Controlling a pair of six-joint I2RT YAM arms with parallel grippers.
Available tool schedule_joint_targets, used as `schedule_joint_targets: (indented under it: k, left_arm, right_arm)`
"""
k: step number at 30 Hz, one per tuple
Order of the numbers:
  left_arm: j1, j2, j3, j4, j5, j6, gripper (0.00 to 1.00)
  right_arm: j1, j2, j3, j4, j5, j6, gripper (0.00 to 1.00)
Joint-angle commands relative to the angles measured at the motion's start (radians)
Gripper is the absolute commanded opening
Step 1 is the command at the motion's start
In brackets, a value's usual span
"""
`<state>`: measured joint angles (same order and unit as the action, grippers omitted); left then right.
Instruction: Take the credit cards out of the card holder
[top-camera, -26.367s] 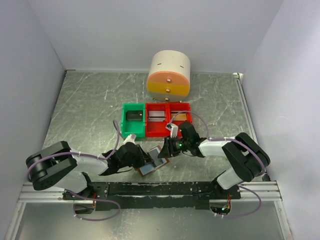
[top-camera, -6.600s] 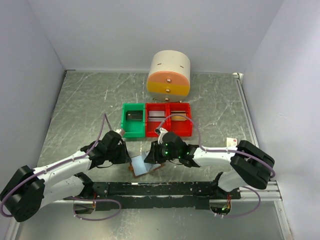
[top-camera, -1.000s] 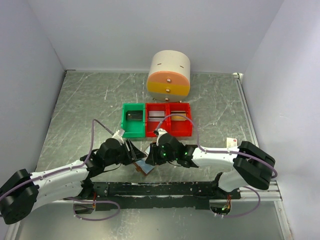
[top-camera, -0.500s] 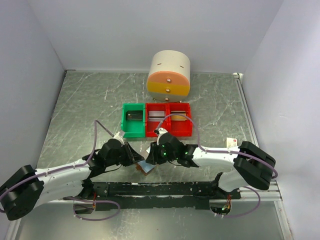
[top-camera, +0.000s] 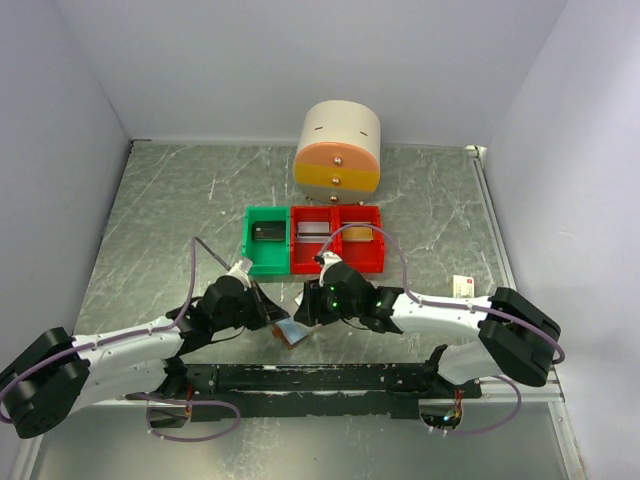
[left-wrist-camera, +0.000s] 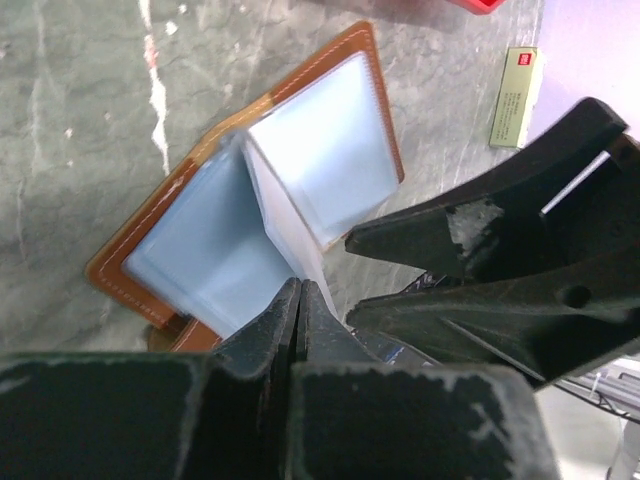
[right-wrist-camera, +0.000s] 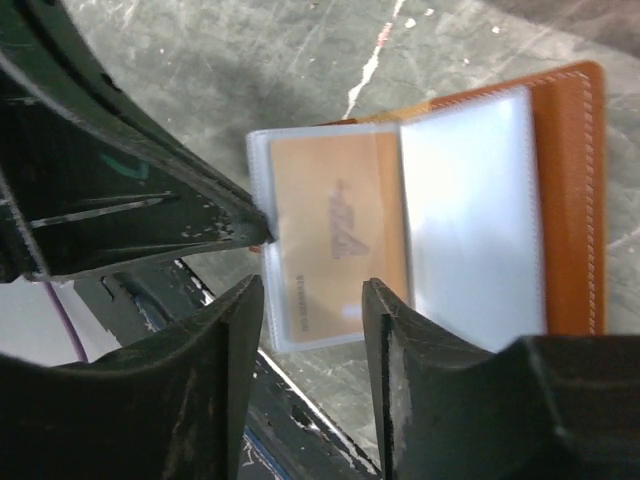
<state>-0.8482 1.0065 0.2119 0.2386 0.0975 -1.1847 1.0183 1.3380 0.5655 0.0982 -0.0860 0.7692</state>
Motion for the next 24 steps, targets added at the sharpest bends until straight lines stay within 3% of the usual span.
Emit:
schedule_joint_targets:
  k: [1,5,10,24]
  left_arm:
    - [-0.007,-0.004,0.068,0.013,0.012,0.093,0.07]
    - [-0.006,0.026,0.096,0.021,0.031,0.135,0.09]
    - [-0.007,0.087,0.122,0.056,0.057,0.157,0.12]
    - [-0.007,0.286,0.217,0.138,0.117,0.202,0.24]
  right_arm:
    - [-0.035,-0.022,-0.025,-0.021,0.024,-0.01,0.46]
    - [-0.12,-0.014,-0.067,0.025,-0.047,-0.011,0.44]
    - [-0.161,0.028,-0.077,0.076,-0.128,-0.029,0.34]
    - [-0.188,0.073,-0.109,0.098,-0.11,0.004,0.33]
